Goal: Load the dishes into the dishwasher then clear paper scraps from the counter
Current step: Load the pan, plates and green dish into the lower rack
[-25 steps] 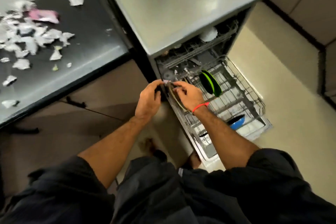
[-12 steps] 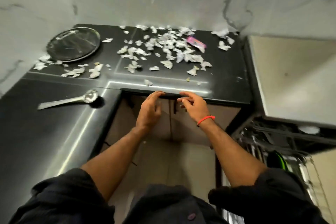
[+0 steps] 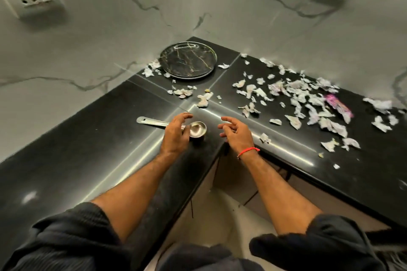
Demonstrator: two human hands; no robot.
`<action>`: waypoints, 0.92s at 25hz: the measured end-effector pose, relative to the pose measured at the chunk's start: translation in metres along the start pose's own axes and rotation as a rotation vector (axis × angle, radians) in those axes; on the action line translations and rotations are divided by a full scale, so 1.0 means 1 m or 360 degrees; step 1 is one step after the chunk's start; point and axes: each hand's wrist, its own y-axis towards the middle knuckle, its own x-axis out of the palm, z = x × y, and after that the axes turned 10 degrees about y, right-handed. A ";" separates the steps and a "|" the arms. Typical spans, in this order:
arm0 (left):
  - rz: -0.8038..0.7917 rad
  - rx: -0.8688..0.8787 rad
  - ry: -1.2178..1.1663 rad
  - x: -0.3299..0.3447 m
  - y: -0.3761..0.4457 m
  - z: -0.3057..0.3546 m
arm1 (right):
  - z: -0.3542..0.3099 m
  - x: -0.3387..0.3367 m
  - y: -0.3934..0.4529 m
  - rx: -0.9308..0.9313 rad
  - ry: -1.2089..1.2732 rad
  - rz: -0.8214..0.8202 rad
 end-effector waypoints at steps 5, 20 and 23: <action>0.0046 -0.0089 0.0057 -0.014 0.036 -0.033 | -0.004 0.035 0.051 0.0010 -0.0092 -0.0040; 0.0045 -0.0448 0.0204 0.041 0.207 -0.066 | -0.003 0.093 0.325 0.0645 0.0339 -0.0074; 0.0010 -0.0475 0.0275 0.044 0.213 -0.071 | 0.006 0.110 0.362 0.0829 0.0224 -0.0052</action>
